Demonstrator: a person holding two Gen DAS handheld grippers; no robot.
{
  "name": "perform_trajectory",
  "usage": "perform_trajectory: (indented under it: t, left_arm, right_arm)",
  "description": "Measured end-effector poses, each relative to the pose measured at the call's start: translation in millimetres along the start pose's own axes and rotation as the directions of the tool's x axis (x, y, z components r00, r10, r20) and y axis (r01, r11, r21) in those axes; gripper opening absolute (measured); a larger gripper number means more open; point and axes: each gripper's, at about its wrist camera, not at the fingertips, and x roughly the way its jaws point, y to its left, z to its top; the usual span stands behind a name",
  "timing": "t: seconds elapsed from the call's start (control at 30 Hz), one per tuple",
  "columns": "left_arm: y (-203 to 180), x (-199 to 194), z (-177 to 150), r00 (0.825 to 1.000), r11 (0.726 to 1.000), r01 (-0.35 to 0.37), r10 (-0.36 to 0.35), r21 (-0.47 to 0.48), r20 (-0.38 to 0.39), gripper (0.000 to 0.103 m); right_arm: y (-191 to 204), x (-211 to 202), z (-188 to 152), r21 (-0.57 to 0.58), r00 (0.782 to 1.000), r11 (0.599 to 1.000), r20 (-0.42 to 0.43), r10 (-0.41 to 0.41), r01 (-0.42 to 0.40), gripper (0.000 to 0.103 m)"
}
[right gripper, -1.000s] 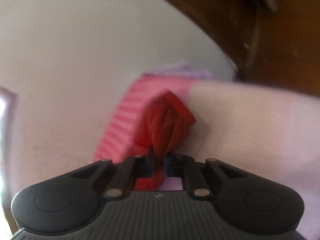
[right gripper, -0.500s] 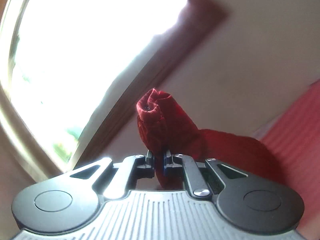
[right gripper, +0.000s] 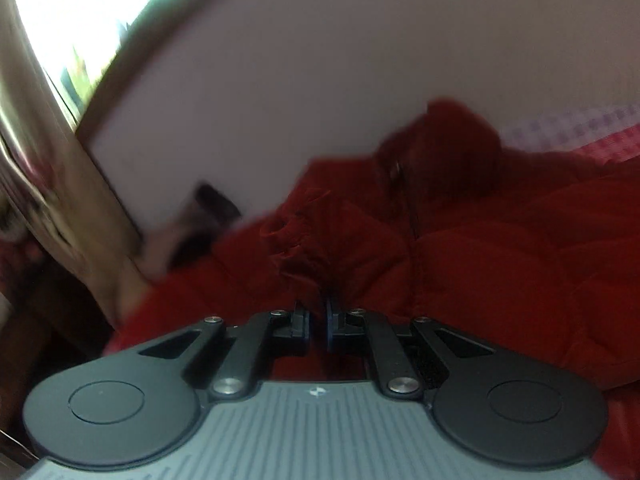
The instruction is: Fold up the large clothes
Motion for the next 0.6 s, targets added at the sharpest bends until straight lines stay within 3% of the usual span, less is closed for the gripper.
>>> perform_trajectory:
  t: [0.1,0.3,0.4,0.47,0.5,0.6]
  left_arm:
    - [13,4,-3,1.000,1.000,-0.005,0.005,-0.025,-0.014,0.103]
    - [40,15,-4,0.999,0.992,0.040,-0.043,-0.119,-0.020,0.103]
    - [57,20,-6,0.997,0.981,0.065,-0.070,-0.182,-0.017,0.103]
    - [74,22,-10,0.993,0.957,0.107,-0.116,-0.268,-0.018,0.103]
    - [83,24,-12,0.991,0.943,0.120,-0.133,-0.310,-0.021,0.103]
    - [107,27,-17,0.991,0.911,0.109,-0.131,-0.396,-0.028,0.101]
  right_arm:
    - [12,12,-11,-0.095,0.999,0.994,-0.020,-0.048,0.046,0.010]
    - [39,28,-33,-0.289,0.986,0.945,-0.030,-0.167,0.151,0.016]
    - [53,40,-50,-0.435,0.970,0.874,0.001,-0.242,0.218,0.034]
    - [62,48,-66,-0.528,0.949,0.795,0.075,-0.307,0.299,0.063]
    - [66,50,-70,-0.552,0.937,0.764,0.104,-0.335,0.334,0.068]
    - [67,49,-64,-0.541,0.929,0.766,0.088,-0.359,0.348,0.075]
